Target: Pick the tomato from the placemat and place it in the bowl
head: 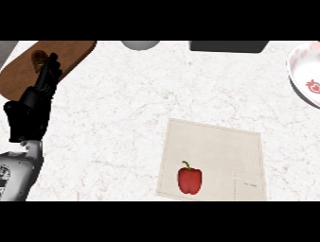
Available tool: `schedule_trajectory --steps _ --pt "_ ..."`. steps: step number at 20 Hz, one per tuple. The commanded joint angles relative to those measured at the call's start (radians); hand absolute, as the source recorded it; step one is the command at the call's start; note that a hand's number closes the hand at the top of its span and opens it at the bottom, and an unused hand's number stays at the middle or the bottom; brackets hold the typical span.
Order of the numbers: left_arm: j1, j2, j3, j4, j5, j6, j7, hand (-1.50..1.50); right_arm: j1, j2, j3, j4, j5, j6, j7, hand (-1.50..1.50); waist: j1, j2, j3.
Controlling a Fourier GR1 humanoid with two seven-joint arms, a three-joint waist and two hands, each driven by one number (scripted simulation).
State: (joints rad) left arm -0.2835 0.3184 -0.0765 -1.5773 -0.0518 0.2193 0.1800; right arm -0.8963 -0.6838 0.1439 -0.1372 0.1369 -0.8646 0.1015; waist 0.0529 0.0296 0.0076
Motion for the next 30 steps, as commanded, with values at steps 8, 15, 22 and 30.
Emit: schedule_trajectory --steps 8,15,22,30 --pt "0.025 -0.011 0.006 -0.001 0.013 -0.018 -0.017 0.00 0.076 -0.012 -0.228 -0.098 -0.202 0.116 -0.344 -1.50 0.001 -0.002 0.000" --pt "0.065 -0.002 0.014 -0.006 -0.003 -0.024 -0.040 0.00 0.096 -0.056 -0.357 -0.074 -0.298 0.192 -0.472 -1.50 -0.007 -0.010 -0.003" --pt "0.085 -0.019 0.043 0.023 -0.022 -0.012 -0.060 0.00 0.252 -0.033 -0.484 -0.142 -0.425 0.344 -0.635 -1.50 -0.049 -0.026 -0.006" --pt "0.049 -0.030 0.063 -0.022 -0.045 -0.018 0.017 0.00 0.465 -0.025 -0.493 -0.304 -0.476 0.557 -0.698 -1.50 -0.060 -0.032 -0.008"
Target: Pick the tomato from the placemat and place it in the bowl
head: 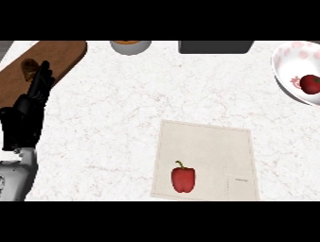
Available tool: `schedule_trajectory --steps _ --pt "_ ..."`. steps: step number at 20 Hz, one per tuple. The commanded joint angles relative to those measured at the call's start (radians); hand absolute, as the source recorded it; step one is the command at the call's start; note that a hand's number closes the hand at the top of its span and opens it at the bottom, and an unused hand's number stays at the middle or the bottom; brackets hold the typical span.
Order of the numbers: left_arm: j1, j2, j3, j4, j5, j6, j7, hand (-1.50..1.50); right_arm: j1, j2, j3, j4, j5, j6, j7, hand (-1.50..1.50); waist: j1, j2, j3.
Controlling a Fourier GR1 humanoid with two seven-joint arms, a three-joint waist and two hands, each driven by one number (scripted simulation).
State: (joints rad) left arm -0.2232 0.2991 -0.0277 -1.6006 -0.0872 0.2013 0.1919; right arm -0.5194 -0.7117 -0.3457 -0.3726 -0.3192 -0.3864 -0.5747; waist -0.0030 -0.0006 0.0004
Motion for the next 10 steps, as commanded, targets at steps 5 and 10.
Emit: schedule_trajectory --steps 5,10 --pt "0.070 -0.028 0.018 -0.024 -0.022 -0.026 -0.050 0.00 0.225 0.081 0.008 -0.277 -0.042 0.034 0.009 -1.50 -0.001 -0.002 -0.001" --pt "0.044 -0.041 0.018 -0.021 -0.054 -0.024 -0.009 0.00 0.402 0.156 0.033 -0.551 -0.040 -0.032 0.049 -1.50 -0.006 -0.002 -0.001"
